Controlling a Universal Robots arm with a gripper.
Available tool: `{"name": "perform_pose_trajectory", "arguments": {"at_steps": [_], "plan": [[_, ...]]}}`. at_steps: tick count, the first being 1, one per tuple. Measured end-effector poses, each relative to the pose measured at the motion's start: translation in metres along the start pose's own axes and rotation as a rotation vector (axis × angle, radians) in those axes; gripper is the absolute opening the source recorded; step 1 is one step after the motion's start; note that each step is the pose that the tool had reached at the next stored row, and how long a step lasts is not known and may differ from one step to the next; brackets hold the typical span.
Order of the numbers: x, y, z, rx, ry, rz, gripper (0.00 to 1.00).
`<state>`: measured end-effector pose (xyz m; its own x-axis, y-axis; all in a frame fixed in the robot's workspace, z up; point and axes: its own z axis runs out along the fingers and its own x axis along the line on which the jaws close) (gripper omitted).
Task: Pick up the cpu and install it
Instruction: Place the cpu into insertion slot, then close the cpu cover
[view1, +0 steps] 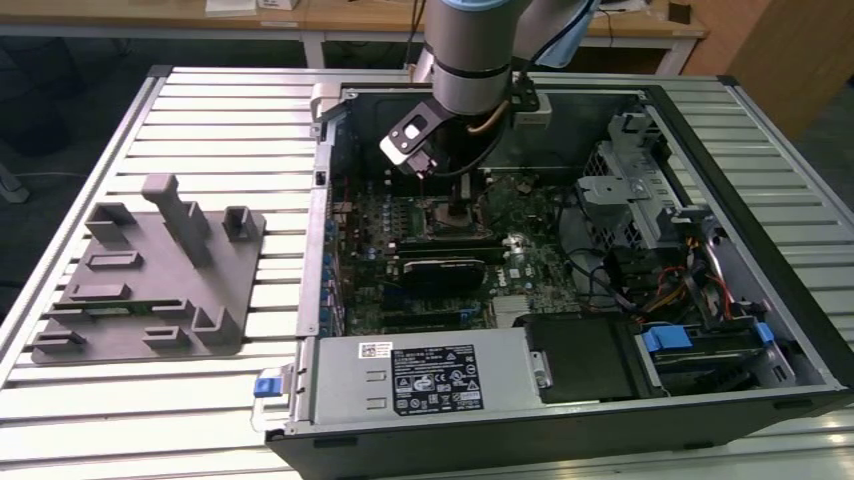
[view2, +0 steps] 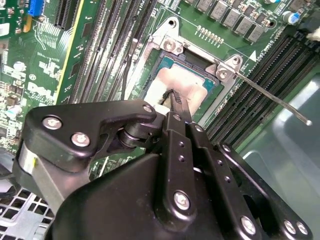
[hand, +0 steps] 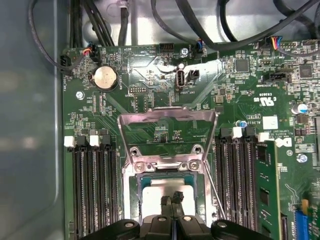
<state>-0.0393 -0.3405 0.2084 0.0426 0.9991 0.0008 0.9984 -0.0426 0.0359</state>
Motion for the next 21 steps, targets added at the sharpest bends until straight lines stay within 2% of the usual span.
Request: {"name": "perform_pose_trajectory", "arguments": {"at_steps": [4, 15, 21], "plan": [[0.0000, 0.0003, -0.0094, 0.0000, 0.0000, 0.000, 0.11], [0.0000, 0.0016, -0.0428, -0.0004, 0.0001, 0.000, 0.11], [0.0000, 0.0017, -0.0482, -0.0004, 0.0001, 0.000, 0.11]]}}
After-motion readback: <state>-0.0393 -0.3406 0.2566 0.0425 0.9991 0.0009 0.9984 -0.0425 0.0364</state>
